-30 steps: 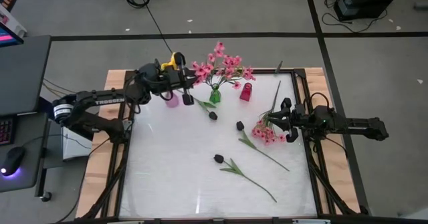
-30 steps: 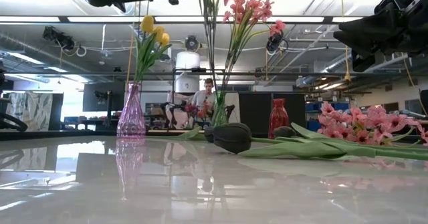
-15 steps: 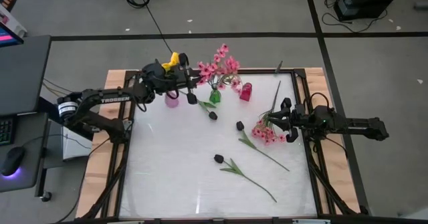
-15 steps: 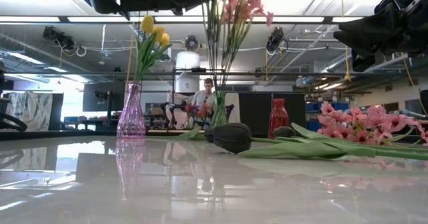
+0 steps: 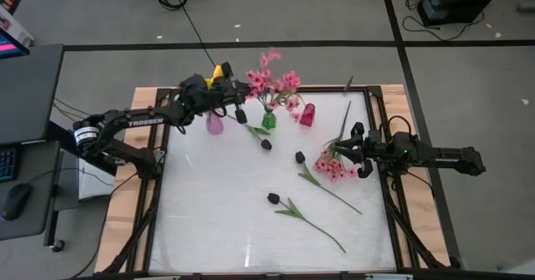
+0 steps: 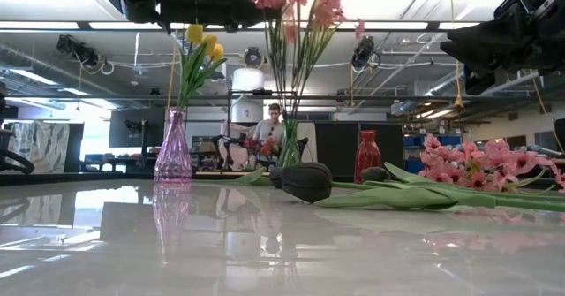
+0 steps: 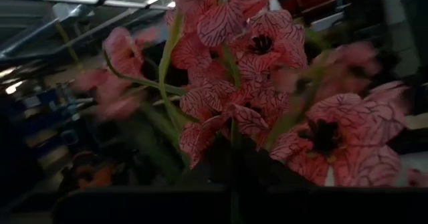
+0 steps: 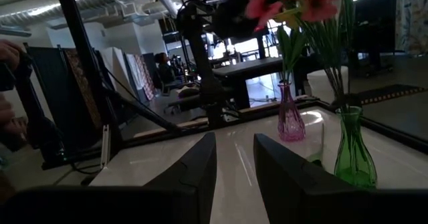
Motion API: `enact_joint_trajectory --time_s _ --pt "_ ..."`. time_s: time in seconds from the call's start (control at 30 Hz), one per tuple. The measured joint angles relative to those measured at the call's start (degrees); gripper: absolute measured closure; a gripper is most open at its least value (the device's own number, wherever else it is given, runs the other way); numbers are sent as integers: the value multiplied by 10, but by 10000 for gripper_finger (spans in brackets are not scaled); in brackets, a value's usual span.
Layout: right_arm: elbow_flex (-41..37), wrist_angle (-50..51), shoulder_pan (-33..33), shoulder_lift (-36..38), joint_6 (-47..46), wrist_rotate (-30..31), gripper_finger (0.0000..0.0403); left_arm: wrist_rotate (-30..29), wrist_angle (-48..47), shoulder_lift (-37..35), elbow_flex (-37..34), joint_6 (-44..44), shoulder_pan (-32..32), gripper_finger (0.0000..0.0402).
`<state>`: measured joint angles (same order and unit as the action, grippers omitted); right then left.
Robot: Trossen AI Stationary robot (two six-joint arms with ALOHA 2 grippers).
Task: Sort flowers into vase by color
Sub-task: Put the left pink flower into the green vase
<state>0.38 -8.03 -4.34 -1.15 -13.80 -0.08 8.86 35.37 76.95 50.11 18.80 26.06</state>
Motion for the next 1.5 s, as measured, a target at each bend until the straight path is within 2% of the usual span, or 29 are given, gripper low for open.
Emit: enact_joint_trajectory --time_s 0.23,0.7,1.13,1.5 --pt "0 0 0 0 0 0 292 1 -10 1 0 0 19 390" --pt "0 0 0 0 0 0 292 3 -1 41 0 0 19 384" --pt "0 0 0 0 0 0 292 2 3 41 1 -7 21 263" --pt "0 0 0 0 0 0 292 2 -42 40 1 -15 21 194"
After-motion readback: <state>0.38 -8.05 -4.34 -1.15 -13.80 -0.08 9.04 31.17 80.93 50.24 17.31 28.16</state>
